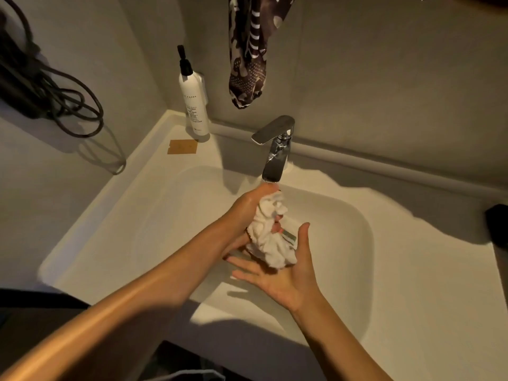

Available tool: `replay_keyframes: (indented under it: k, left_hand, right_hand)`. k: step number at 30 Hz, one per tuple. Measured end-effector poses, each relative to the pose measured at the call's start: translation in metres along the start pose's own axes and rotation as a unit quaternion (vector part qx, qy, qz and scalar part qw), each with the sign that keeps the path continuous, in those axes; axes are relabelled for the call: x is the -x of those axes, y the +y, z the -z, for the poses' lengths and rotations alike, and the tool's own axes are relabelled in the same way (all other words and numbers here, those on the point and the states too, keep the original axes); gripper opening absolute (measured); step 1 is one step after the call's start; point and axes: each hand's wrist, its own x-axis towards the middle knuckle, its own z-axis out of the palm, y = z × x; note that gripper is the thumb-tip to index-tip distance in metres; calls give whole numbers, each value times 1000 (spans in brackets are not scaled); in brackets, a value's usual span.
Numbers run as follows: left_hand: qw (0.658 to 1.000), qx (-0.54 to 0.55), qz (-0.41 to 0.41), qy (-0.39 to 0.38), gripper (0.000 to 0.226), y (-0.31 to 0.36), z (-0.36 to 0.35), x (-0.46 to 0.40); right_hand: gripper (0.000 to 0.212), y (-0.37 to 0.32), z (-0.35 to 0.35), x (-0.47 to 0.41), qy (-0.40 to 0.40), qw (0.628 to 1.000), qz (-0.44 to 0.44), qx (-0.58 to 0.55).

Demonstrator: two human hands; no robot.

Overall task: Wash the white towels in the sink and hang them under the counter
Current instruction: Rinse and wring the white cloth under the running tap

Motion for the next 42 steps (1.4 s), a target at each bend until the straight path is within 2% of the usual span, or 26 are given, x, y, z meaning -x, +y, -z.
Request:
replay_keyframes:
  k: [2, 5, 7, 8, 11, 14, 16, 19, 23, 26, 28, 30, 33, 37, 42]
  left_hand:
    - [984, -176, -31, -19, 21, 4, 6, 0]
    - [928, -351, -5, -123, 19, 12, 8, -2]
    - [898, -414, 24, -146, 19, 21, 3, -3]
    - [896, -415, 35, -153, 20, 27, 0, -3]
    - [930, -326, 42, -167, 17, 37, -4, 0]
    - [965, -246, 8, -94, 21, 29, -5, -1]
    - [977, -211, -1, -25, 27, 20, -8, -6]
    - [974, -207, 10, 91, 30, 12, -13, -18]
    - [921, -326, 7, 211, 29, 2, -16, -29]
    - [916, -303, 31, 263, 32, -5, -15, -31]
    - [916, -262, 50, 300, 32, -6, -14, -32]
    - [912, -233, 65, 330, 30, -7, -11, -33]
    - [903, -230, 74, 356, 25, -9, -3, -32]
    - [905, -225, 93, 348, 30, -22, 10, -33]
    - [892, -243, 112, 365, 27, -40, 19, -32]
  right_hand:
    - [93, -6, -1, 2, -82, 996, -27, 1]
    - [70, -11, -18, 0, -74, 986, -49, 145]
    - [63, -14, -24, -4, -66, 969, -63, 228]
    - [60, -15, -26, -5, -66, 966, -64, 241]
    - [48, -18, -34, -1, -43, 966, -52, 251]
    - [29, -18, -41, 1, 36, 952, -16, 303]
    - [24, -17, -45, -4, 95, 928, 7, 361]
    - [21, -13, -43, -16, 219, 851, 41, 475]
    - [10, -3, -28, -32, 343, 715, 98, 602]
    - [14, 2, -15, -42, 384, 612, 123, 680]
    - [20, 3, -11, -46, 395, 560, 127, 717]
    - [14, 5, -10, -48, 388, 514, 125, 755]
    - [14, 7, -10, -48, 367, 457, 129, 800]
    - [22, 14, -3, -45, 349, 388, 100, 847]
    - [32, 23, 4, -38, 328, 349, 99, 872]
